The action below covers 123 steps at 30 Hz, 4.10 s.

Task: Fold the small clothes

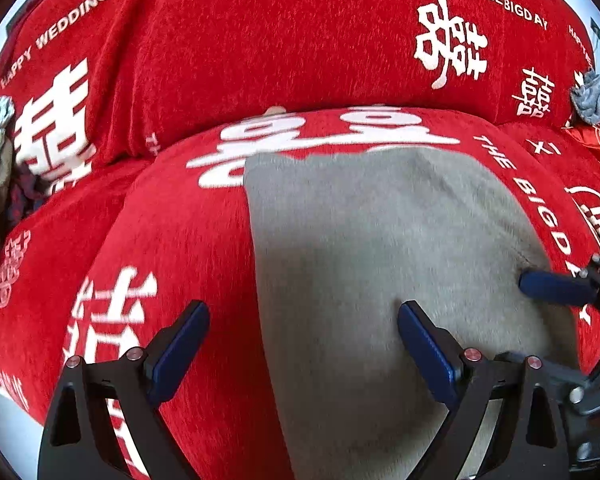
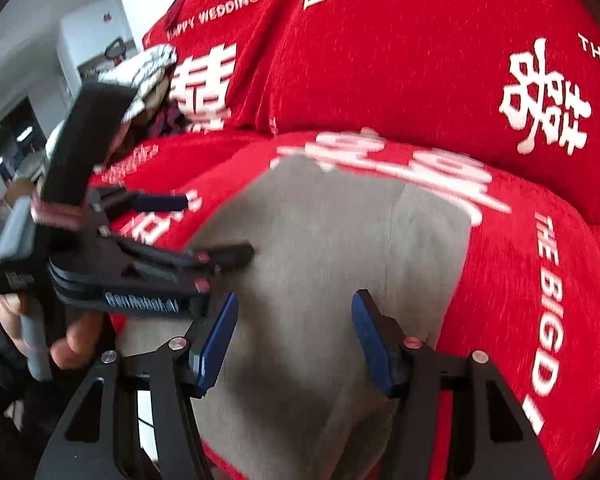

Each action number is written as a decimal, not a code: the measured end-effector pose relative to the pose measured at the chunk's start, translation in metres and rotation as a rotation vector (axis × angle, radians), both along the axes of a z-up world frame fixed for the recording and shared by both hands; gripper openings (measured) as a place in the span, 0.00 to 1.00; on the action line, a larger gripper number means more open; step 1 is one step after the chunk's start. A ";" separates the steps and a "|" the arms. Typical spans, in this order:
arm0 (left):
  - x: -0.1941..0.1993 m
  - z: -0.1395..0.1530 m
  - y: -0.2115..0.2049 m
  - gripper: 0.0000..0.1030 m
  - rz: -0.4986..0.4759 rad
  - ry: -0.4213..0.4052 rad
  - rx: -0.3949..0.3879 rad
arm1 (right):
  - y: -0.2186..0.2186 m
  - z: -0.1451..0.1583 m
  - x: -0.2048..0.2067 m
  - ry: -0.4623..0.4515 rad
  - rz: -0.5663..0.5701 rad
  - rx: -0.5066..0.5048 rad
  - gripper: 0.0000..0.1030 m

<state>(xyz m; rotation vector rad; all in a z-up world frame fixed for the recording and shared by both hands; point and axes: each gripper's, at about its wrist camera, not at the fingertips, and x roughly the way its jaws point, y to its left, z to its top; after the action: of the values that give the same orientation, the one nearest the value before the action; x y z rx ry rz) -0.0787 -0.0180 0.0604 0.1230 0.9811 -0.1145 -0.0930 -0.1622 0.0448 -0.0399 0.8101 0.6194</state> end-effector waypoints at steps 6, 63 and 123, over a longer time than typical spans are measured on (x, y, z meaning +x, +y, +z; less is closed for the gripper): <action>-0.022 -0.006 -0.002 0.94 0.018 -0.022 -0.004 | -0.009 -0.015 -0.033 -0.026 -0.048 -0.024 0.61; -0.079 0.016 0.004 0.94 0.145 -0.162 -0.057 | 0.027 -0.006 -0.033 -0.006 -0.232 -0.217 0.74; -0.097 0.031 -0.003 0.94 0.135 -0.208 -0.041 | 0.021 0.017 -0.067 -0.077 -0.276 -0.219 0.74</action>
<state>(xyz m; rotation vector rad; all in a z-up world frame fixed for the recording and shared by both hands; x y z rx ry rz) -0.1758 -0.0214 0.0912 0.0295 0.7763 0.0027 -0.1600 -0.1412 0.0618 -0.1487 0.7890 0.2653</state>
